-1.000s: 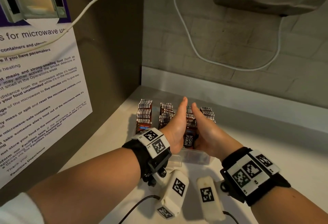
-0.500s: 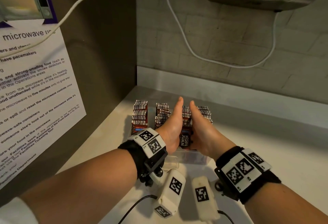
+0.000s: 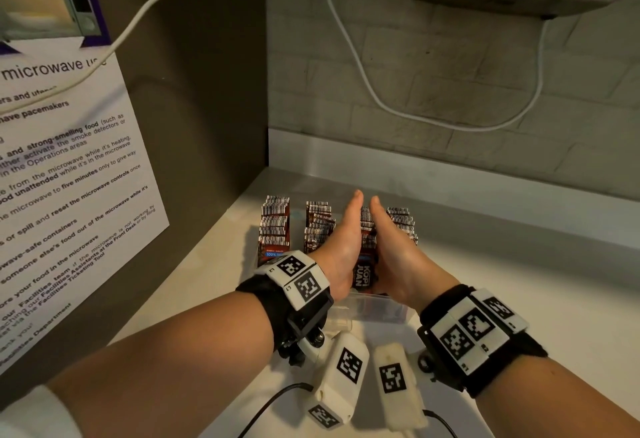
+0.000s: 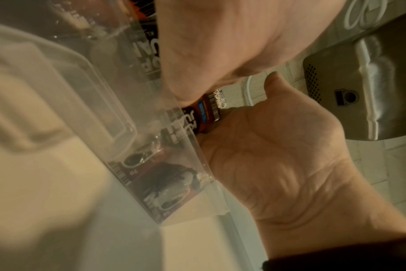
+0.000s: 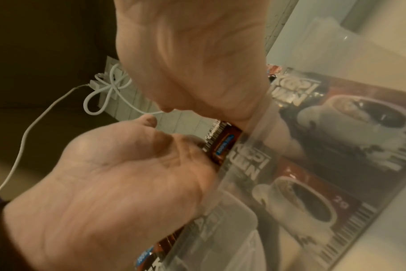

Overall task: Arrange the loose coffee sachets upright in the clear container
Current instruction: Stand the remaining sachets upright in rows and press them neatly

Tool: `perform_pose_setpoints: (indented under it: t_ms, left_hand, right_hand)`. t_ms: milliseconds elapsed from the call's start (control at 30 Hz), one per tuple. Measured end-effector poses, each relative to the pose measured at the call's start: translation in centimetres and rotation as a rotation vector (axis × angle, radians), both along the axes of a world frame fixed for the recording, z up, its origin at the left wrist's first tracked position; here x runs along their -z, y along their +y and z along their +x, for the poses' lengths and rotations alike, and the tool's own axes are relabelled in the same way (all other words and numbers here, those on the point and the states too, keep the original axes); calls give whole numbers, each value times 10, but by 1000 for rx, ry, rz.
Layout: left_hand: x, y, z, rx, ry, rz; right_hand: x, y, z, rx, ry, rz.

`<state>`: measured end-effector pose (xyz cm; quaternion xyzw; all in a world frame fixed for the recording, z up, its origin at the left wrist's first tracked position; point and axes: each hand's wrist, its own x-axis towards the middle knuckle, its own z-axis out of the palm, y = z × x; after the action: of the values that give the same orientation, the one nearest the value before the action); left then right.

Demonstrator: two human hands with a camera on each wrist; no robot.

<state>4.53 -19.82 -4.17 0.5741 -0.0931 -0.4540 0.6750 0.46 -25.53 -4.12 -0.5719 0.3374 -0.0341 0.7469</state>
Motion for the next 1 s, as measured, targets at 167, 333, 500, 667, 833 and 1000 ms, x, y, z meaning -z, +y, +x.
perform_pose_setpoints:
  t_ms: [167,333,500,667,833,1000]
  left_hand:
    - [-14,8,3,56,-43,-2]
    - [-38,21,21,32,-180,-73]
    - [-44,35,42,-217,-320,-53]
    - [-32,40,30,-262,-215,37]
    - [-17,38,45,-171,-38,87]
    - [-18,40,35,-123,0,88]
  right_hand:
    - [-8,-3,-3,-6,-53,-73]
    - [-29,-6,-11,104,-129,-240]
    - [-38,-1,0,164,-235,-330]
    - [-32,20,13,37,-96,-229]
    - [-31,29,15,-58,-37,-130]
    - [-28,32,19,-115,5,-49]
